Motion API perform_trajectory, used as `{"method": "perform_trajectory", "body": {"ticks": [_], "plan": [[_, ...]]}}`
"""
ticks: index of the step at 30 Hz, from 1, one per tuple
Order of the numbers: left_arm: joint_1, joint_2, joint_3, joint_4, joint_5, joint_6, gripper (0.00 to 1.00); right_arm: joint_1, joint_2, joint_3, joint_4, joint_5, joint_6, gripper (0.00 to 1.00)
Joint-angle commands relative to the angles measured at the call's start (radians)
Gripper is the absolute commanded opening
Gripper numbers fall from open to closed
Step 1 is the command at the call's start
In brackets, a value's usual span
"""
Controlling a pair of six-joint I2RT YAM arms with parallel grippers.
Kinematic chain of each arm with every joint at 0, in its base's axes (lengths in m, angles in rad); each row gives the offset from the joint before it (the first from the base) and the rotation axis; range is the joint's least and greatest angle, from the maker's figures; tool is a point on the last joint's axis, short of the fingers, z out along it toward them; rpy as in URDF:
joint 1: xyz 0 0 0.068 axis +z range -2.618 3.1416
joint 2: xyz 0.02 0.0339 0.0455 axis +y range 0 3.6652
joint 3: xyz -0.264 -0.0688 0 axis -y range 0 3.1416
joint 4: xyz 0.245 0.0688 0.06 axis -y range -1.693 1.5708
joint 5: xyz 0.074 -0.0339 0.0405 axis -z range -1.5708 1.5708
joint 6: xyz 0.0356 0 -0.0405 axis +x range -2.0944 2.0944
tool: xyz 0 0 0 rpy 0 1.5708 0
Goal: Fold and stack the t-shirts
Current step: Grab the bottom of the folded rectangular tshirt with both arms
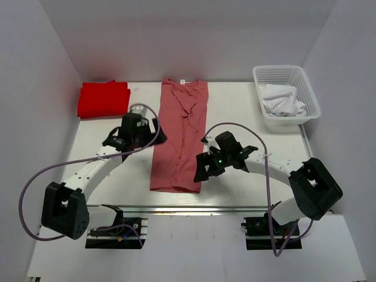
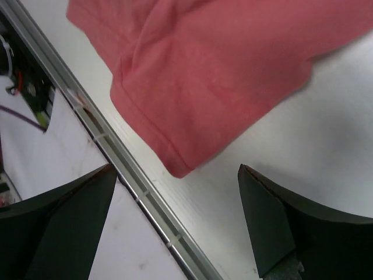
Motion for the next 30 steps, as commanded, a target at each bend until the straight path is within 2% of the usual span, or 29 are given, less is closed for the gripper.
{"method": "perform_trajectory", "body": {"ticks": [1, 7, 15, 19, 21, 23, 24, 25, 26, 27, 28, 29, 30], "plan": [[-0.006, -0.023, -0.123, -0.205, 0.038, -0.087, 1.00, 0.023, 0.049, 0.017, -0.051, -0.070, -0.028, 0.90], [-0.006, -0.202, -0.351, -0.262, 0.089, -0.145, 1.00, 0.052, 0.118, 0.006, -0.074, -0.070, 0.008, 0.89], [-0.015, -0.262, -0.501, -0.271, 0.180, -0.133, 0.92, 0.072, 0.186, -0.012, -0.004, -0.110, 0.039, 0.84], [-0.015, -0.262, -0.546, -0.242, 0.177, -0.133, 0.89, 0.071, 0.239, 0.001, 0.024, -0.107, 0.067, 0.75], [-0.015, -0.253, -0.573, -0.204, 0.186, -0.133, 0.84, 0.071, 0.264, 0.011, 0.027, -0.090, 0.077, 0.69], [-0.015, -0.225, -0.582, -0.184, 0.198, -0.123, 0.81, 0.069, 0.276, 0.018, 0.036, -0.092, 0.091, 0.59], [-0.015, -0.225, -0.582, -0.184, 0.198, -0.122, 0.78, 0.071, 0.291, 0.027, 0.033, -0.076, 0.094, 0.45], [-0.015, -0.215, -0.582, -0.184, 0.198, -0.122, 0.75, 0.068, 0.296, 0.031, 0.021, -0.069, 0.099, 0.39], [-0.024, -0.214, -0.582, -0.184, 0.210, -0.122, 0.71, 0.068, 0.301, 0.037, 0.012, -0.053, 0.103, 0.17], [-0.024, -0.214, -0.593, -0.171, 0.210, -0.122, 0.64, 0.068, 0.298, 0.031, 0.003, -0.043, 0.110, 0.05], [-0.024, -0.214, -0.604, -0.162, 0.210, -0.122, 0.60, 0.066, 0.293, 0.026, -0.002, -0.033, 0.111, 0.00], [-0.024, -0.214, -0.604, -0.162, 0.210, -0.122, 0.55, 0.068, 0.282, 0.021, -0.010, -0.032, 0.113, 0.00], [-0.024, -0.214, -0.604, -0.162, 0.210, -0.122, 0.43, 0.068, 0.273, 0.018, -0.019, -0.018, 0.111, 0.00]]}}
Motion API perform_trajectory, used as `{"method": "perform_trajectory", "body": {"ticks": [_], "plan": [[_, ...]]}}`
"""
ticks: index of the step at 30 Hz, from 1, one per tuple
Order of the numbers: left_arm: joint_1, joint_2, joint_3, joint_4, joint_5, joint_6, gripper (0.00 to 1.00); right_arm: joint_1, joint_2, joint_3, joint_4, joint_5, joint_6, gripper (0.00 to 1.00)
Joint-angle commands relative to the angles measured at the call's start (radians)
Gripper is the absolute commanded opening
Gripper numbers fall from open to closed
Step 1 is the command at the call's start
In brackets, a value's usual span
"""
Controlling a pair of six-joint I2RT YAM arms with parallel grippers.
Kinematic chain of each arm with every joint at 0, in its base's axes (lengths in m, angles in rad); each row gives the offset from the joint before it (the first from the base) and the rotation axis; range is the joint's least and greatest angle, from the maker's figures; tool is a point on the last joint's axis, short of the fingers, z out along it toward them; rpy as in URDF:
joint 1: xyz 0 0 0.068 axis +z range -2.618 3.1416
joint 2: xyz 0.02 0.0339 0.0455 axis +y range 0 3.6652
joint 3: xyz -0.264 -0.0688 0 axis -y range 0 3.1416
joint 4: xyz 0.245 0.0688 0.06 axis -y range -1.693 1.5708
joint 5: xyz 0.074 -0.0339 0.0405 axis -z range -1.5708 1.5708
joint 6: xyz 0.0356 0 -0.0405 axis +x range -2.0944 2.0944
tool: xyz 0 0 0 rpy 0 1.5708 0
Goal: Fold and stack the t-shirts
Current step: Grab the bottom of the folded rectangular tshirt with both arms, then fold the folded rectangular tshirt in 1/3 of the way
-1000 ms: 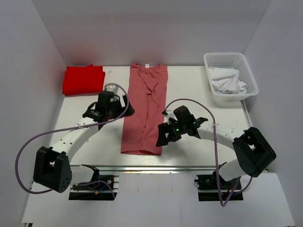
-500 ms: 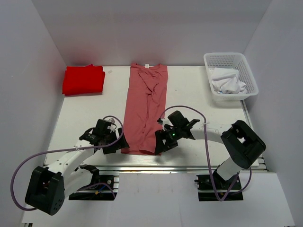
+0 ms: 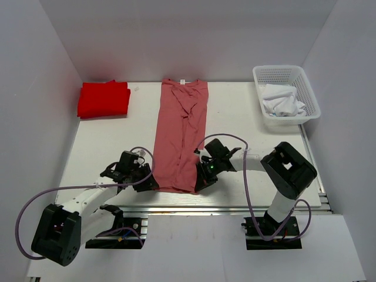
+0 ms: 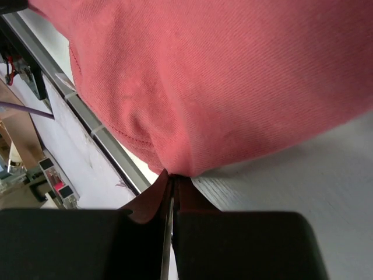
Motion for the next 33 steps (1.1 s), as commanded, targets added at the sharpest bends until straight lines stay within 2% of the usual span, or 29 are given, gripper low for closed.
{"method": "perform_trajectory", "body": {"ticks": [1, 6, 7, 15, 22, 33], "plan": [[-0.007, 0.016, -0.044, -0.035, 0.000, 0.015, 0.38, 0.005, -0.020, -0.022, -0.064, 0.115, -0.010, 0.00], [-0.007, -0.003, -0.053, -0.056, 0.020, 0.015, 0.02, 0.006, -0.086, -0.091, -0.028, 0.112, -0.016, 0.00], [-0.007, -0.003, -0.053, -0.056, 0.020, 0.015, 0.00, 0.005, -0.112, -0.097, -0.012, 0.113, -0.022, 0.00], [-0.007, -0.095, 0.016, -0.044, 0.072, 0.041, 0.00, 0.005, -0.163, -0.077, -0.024, 0.145, -0.070, 0.00], [-0.007, -0.081, 0.131, 0.055, 0.107, 0.093, 0.00, 0.000, -0.210, 0.069, -0.097, 0.282, -0.112, 0.00], [0.013, 0.112, 0.356, 0.198, -0.133, 0.044, 0.00, -0.040, -0.123, 0.349, -0.163, 0.639, -0.105, 0.00]]}}
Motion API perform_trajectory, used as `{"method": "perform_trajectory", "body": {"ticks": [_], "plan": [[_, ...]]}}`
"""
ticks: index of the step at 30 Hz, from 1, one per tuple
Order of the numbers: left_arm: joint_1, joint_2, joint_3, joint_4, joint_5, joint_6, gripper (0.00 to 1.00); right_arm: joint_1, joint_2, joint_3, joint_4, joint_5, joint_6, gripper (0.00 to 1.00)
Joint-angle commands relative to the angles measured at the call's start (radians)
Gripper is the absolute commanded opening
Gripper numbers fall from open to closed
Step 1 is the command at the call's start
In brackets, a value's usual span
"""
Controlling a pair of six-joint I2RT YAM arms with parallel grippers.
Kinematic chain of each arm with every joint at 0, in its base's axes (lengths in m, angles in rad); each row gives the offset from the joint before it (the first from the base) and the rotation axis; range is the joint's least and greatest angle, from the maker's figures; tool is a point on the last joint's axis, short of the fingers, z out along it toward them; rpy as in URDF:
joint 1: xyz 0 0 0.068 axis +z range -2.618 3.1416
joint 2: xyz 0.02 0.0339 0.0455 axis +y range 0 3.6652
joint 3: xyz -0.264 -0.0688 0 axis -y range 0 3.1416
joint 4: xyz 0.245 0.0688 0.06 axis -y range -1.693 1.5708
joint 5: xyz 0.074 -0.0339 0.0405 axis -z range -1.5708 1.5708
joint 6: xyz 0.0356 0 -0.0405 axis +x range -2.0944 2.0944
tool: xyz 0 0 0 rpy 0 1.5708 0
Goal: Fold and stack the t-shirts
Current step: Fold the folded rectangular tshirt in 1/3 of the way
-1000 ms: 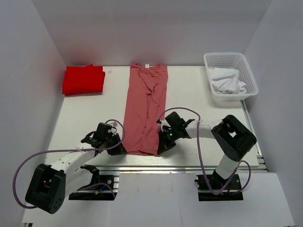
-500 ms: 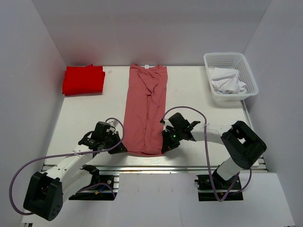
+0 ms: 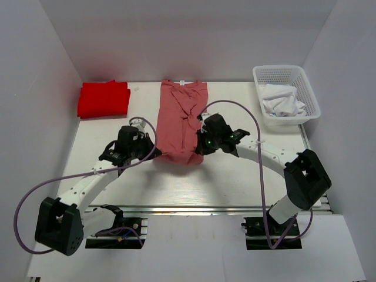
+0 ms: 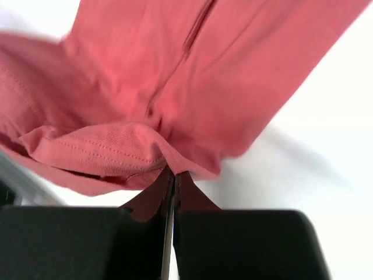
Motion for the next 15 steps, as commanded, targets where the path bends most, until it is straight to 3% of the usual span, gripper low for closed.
{"method": "perform_trajectory", "body": {"ticks": [1, 9, 15], "plan": [[0.005, 0.092, 0.123, 0.062, -0.117, 0.005, 0.00, -0.021, 0.058, 0.113, -0.026, 0.183, -0.018, 0.00], [0.014, 0.309, 0.370, 0.028, -0.217, 0.066, 0.00, -0.073, 0.165, 0.284, -0.040, 0.308, -0.044, 0.00], [0.023, 0.456, 0.524, 0.019, -0.262, 0.088, 0.00, -0.117, 0.242, 0.396, -0.042, 0.305, -0.078, 0.00]]}}
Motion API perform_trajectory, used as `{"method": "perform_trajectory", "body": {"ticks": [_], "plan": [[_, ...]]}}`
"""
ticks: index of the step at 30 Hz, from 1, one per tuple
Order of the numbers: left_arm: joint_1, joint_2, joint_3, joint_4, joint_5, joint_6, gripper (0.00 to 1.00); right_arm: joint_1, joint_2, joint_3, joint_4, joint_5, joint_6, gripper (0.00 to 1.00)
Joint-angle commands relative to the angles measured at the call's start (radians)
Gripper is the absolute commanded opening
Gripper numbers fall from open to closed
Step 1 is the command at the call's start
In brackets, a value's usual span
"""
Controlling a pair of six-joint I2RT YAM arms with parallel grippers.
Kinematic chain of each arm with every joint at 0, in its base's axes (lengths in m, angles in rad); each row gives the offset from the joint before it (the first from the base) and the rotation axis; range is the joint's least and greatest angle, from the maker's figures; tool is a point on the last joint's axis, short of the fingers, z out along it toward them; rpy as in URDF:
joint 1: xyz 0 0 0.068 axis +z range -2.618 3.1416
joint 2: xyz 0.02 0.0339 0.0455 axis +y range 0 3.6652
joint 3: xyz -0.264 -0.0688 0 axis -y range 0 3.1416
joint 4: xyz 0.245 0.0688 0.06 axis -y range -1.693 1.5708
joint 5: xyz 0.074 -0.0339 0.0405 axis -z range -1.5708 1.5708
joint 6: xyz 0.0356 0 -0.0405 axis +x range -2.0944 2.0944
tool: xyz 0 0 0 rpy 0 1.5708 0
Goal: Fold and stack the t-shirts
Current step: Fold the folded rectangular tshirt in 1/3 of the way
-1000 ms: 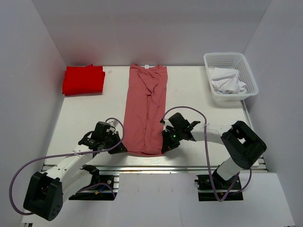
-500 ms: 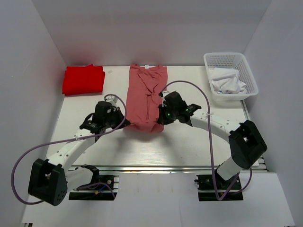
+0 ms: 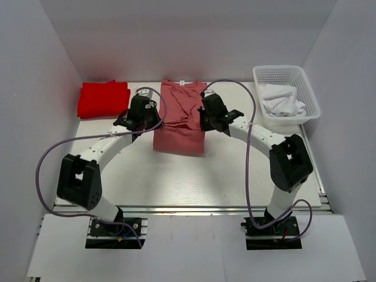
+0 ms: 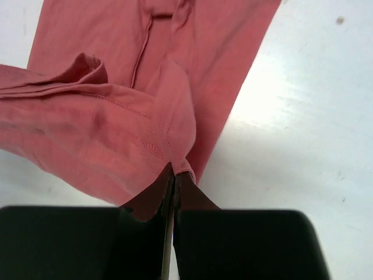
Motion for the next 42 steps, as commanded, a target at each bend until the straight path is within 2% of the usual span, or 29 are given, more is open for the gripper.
{"method": "perform_trajectory", "body": {"ticks": [1, 15, 19, 20, 22, 23, 24, 25, 26, 30, 32, 34, 37, 38, 39, 42], "plan": [[0.015, 0.046, 0.091, -0.005, -0.051, 0.038, 0.00, -0.023, 0.044, 0.084, 0.003, 0.034, -0.038, 0.00], [0.055, 0.319, 0.309, 0.003, -0.028, 0.074, 0.00, -0.132, 0.243, 0.302, 0.007, -0.076, -0.096, 0.00], [0.076, 0.389, 0.356, -0.023, -0.028, 0.074, 0.01, -0.150, 0.305, 0.349, 0.007, -0.156, -0.098, 0.05], [0.076, 0.402, 0.357, -0.012, -0.016, 0.074, 0.04, -0.153, 0.326, 0.363, 0.014, -0.190, -0.096, 0.06], [0.085, 0.453, 0.372, 0.038, 0.004, 0.083, 0.23, -0.167, 0.365, 0.406, 0.014, -0.193, -0.072, 0.15], [0.096, 0.474, 0.404, 0.049, 0.045, 0.083, 0.27, -0.182, 0.412, 0.420, 0.021, -0.196, -0.037, 0.21], [0.096, 0.493, 0.421, 0.076, 0.054, 0.094, 0.44, -0.185, 0.426, 0.469, 0.021, -0.187, -0.020, 0.29], [0.105, 0.514, 0.467, 0.087, 0.067, 0.094, 0.55, -0.196, 0.447, 0.484, 0.047, -0.182, -0.004, 0.40], [0.114, 0.562, 0.494, 0.099, 0.067, 0.103, 0.70, -0.211, 0.473, 0.495, 0.067, -0.138, 0.043, 0.53], [0.141, 0.686, 0.724, -0.018, 0.088, 0.115, 1.00, -0.261, 0.527, 0.630, 0.092, -0.156, 0.114, 0.60], [0.151, 0.699, 0.813, -0.057, 0.123, 0.124, 1.00, -0.276, 0.515, 0.636, 0.092, -0.229, 0.091, 0.61], [0.161, 0.659, 0.782, -0.057, 0.153, 0.150, 1.00, -0.273, 0.448, 0.606, 0.115, -0.247, 0.025, 0.64], [0.161, 0.567, 0.615, -0.005, 0.163, 0.150, 1.00, -0.259, 0.338, 0.477, 0.138, -0.293, -0.059, 0.70], [0.161, 0.489, 0.560, 0.015, 0.153, 0.150, 1.00, -0.255, 0.293, 0.386, 0.144, -0.356, -0.072, 0.72], [0.161, 0.450, 0.453, 0.033, 0.153, 0.150, 1.00, -0.245, 0.276, 0.359, 0.153, -0.375, -0.081, 0.72], [0.161, 0.303, 0.276, 0.063, 0.127, 0.137, 1.00, -0.222, 0.193, 0.233, 0.173, -0.423, -0.102, 0.83]]}}
